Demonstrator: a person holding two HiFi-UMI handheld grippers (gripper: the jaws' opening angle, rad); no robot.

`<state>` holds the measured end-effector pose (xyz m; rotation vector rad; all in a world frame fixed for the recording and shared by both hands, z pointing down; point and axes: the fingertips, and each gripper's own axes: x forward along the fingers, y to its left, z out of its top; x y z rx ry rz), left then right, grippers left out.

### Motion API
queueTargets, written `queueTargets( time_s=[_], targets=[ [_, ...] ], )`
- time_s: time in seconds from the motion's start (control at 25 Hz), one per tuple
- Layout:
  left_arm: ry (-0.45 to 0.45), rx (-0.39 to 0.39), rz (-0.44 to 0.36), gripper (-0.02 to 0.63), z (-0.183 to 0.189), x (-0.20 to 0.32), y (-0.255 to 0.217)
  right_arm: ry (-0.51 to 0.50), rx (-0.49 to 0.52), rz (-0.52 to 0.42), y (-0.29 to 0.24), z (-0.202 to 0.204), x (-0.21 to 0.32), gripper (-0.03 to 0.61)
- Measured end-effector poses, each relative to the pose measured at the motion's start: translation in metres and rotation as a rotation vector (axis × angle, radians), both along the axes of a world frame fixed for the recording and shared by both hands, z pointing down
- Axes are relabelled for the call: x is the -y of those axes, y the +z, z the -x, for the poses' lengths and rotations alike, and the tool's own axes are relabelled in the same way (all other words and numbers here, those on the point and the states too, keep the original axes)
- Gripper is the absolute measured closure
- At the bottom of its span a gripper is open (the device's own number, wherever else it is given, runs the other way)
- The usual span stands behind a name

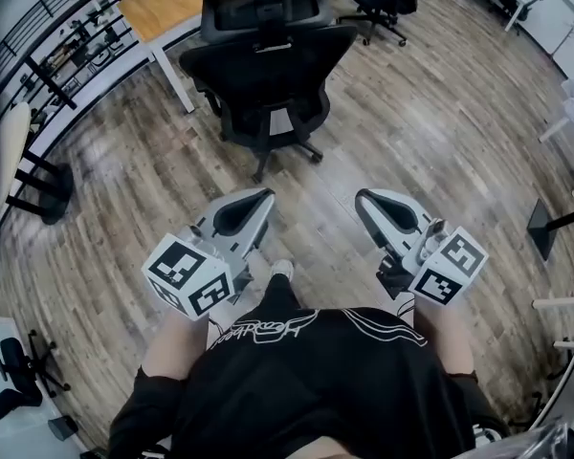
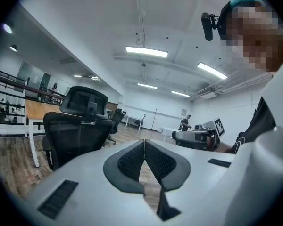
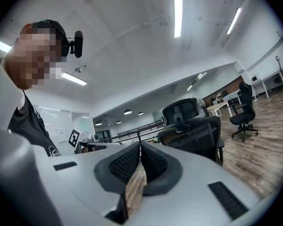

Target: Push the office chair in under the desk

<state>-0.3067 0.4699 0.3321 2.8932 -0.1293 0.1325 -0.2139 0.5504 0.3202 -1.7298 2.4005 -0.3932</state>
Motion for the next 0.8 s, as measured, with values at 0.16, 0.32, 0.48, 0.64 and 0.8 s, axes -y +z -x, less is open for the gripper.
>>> queueTargets(
  time_s=[0.16,0.32,0.48,0.64,0.8],
  targets=[
    [0.002,0.016,-0.017,0.606,-0.017,0.064,0.004,0.019,0.006,0.021,0.006,-0.022,0.063,0.537],
    [-0.011,0.032,-0.034,0.605,-0.029,0.128,0.009,0.052,-0.003,0.015,0.006,-0.043,0.123,0.537],
    [-0.023,0.034,-0.042,0.604,-0.034,0.190,0.012,0.095,-0.018,0.013,0.002,-0.063,0.177,0.537],
    [-0.028,0.038,-0.054,0.604,-0.041,0.240,0.013,0.127,-0.062,0.028,0.000,-0.079,0.219,0.535],
    [-0.060,0.054,-0.090,0.601,-0.048,0.276,0.016,0.156,-0.130,0.032,-0.001,-0.098,0.244,0.535]
  ],
)
